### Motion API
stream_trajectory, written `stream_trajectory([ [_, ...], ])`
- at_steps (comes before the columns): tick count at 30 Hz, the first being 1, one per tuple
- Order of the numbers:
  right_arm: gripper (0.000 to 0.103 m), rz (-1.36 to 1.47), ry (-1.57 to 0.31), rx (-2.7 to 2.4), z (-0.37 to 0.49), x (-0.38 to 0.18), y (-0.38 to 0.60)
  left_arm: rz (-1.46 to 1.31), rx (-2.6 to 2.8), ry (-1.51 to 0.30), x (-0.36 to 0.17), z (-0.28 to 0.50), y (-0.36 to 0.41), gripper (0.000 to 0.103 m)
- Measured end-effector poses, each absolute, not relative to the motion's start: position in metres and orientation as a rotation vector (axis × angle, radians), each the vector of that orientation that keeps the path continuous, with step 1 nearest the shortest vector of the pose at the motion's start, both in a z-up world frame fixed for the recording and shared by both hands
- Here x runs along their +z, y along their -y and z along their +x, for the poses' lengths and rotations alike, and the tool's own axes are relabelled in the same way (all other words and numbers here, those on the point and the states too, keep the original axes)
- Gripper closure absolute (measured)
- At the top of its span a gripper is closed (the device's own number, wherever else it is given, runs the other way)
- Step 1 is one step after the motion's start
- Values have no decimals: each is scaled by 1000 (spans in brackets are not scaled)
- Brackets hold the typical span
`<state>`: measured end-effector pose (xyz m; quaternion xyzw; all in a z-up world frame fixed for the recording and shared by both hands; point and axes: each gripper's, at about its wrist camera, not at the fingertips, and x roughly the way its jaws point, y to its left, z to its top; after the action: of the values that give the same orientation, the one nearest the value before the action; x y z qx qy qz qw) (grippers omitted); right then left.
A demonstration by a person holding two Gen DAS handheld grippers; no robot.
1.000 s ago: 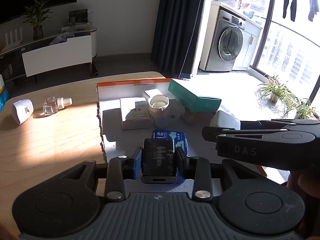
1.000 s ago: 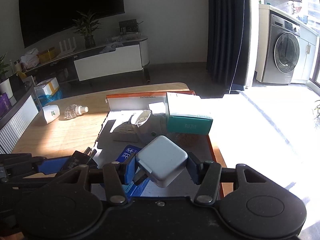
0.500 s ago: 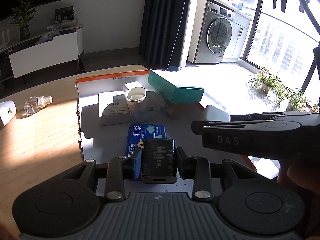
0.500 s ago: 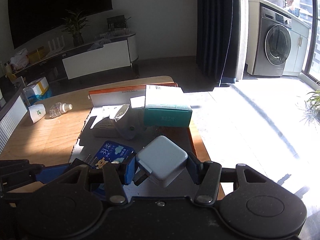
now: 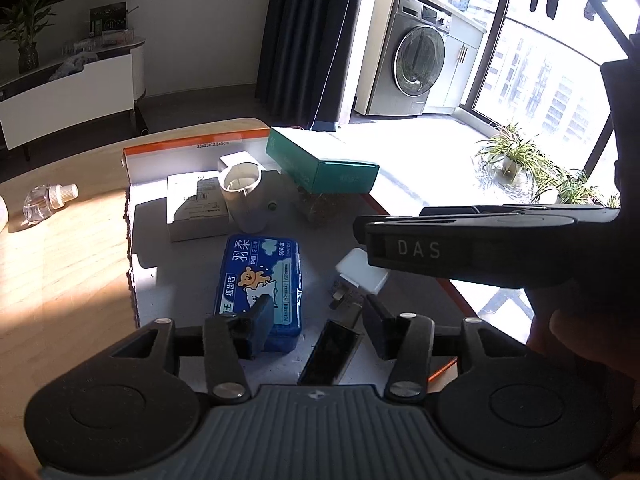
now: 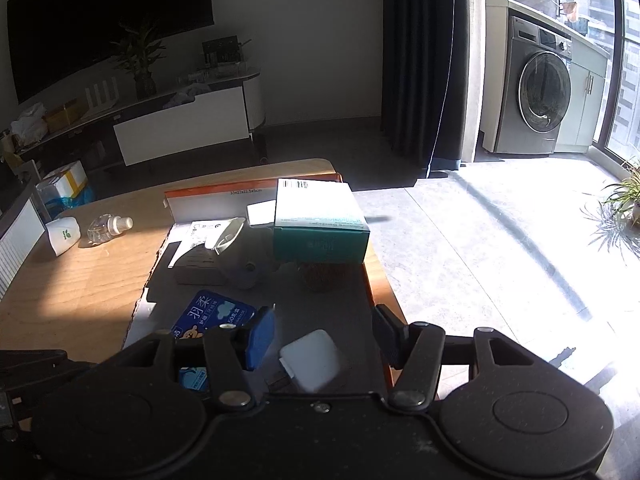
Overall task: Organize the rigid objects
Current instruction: 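Lower the chargers into the box and open both grippers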
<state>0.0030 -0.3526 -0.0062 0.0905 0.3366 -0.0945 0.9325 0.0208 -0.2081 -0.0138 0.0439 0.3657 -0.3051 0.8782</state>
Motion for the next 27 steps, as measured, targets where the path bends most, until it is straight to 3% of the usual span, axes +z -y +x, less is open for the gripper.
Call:
stream_trajectory([
  [2,34,193,-678,-191,3,-5,352,86,-634,-756,-11,20,206,45],
  [9,25,203,-643,-170,6,4,341,76,-545,-755,-4,27,188,24],
  [12,23,204,-638,-158,10,8,334,62,-504,-748,-2,31,173,19],
  [27,22,172,-671,11,47,14,271,-6,-256,-742,12,56,84,10],
])
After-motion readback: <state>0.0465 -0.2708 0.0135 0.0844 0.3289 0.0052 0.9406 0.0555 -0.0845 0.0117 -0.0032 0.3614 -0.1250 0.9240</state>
